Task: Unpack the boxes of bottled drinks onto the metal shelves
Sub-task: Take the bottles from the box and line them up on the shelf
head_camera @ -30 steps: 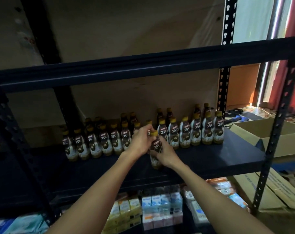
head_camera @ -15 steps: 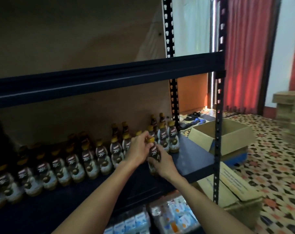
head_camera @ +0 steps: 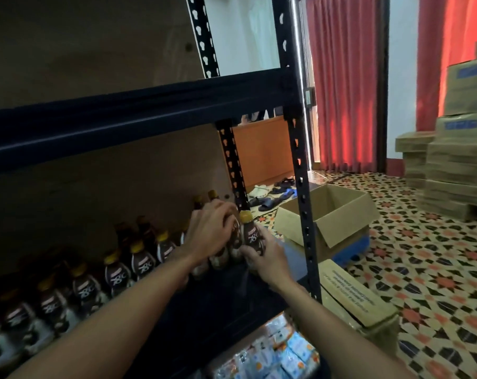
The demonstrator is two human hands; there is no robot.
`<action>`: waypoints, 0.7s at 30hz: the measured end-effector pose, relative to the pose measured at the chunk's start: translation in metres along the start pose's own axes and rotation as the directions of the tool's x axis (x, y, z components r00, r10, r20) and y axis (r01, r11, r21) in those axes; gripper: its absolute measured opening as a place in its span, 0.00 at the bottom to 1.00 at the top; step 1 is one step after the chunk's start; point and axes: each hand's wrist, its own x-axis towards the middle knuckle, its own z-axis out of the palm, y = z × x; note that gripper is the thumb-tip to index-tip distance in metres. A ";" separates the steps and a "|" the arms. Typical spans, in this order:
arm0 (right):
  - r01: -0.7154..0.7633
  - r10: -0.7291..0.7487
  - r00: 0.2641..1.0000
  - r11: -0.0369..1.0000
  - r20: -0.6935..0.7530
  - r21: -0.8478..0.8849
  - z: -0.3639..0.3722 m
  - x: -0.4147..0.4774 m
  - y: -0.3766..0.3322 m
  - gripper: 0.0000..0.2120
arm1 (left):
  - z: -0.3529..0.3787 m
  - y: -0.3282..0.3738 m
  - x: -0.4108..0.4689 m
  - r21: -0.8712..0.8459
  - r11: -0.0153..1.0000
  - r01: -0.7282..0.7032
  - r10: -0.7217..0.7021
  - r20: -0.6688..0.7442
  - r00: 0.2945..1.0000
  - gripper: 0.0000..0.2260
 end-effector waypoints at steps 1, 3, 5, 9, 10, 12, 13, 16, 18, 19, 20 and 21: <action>0.001 -0.001 1.000 1.000 -0.025 -0.005 -0.002 0.004 0.003 0.23 | 0.001 -0.003 0.005 0.022 0.999 0.049 -0.050 0.014 0.999 0.15; -0.002 0.000 0.998 0.999 -0.056 -0.034 -0.005 0.009 0.008 0.24 | 0.002 -0.010 0.013 0.060 0.987 0.150 -0.153 0.054 0.987 0.18; -0.008 0.006 0.998 1.000 -0.068 -0.024 -0.004 0.016 0.013 0.25 | 0.005 -0.017 0.019 0.103 0.976 0.194 -0.204 0.091 0.975 0.21; -0.031 0.034 0.997 0.999 -0.076 0.042 0.006 0.033 0.020 0.23 | 0.010 -0.028 0.017 0.105 0.979 0.176 -0.190 0.142 0.971 0.22; -0.042 0.047 0.995 0.997 -0.083 0.062 0.009 0.037 0.023 0.23 | 0.011 -0.029 0.016 0.094 0.981 0.171 -0.183 0.138 0.973 0.22; -0.062 0.070 0.994 0.993 -0.079 0.096 0.017 0.043 0.031 0.21 | 0.012 -0.032 0.015 0.069 0.984 0.163 -0.170 0.122 0.978 0.22; -0.065 0.073 0.995 0.992 -0.074 0.105 0.020 0.047 0.036 0.20 | 0.012 -0.032 0.015 0.058 0.986 0.157 -0.163 0.117 0.980 0.21; -0.074 0.083 0.994 0.990 -0.074 0.117 0.023 0.053 0.036 0.18 | 0.012 -0.032 0.015 0.054 0.988 0.147 -0.152 0.111 0.982 0.20; -0.084 0.092 0.994 0.988 -0.051 0.131 0.022 0.054 0.033 0.15 | 0.013 -0.033 0.015 0.035 0.986 0.163 -0.166 0.122 0.979 0.20; -0.088 0.094 0.995 0.987 -0.044 0.137 0.022 0.054 0.032 0.14 | 0.013 -0.033 0.015 0.028 0.983 0.181 -0.183 0.127 0.975 0.20; -0.080 0.087 0.995 0.987 -0.044 0.142 0.022 0.054 0.033 0.14 | 0.012 -0.033 0.015 0.028 0.980 0.195 -0.197 0.128 0.972 0.20; -0.074 0.082 0.996 0.988 -0.048 0.139 0.022 0.054 0.033 0.14 | 0.012 -0.033 0.016 0.032 0.978 0.204 -0.207 0.122 0.971 0.20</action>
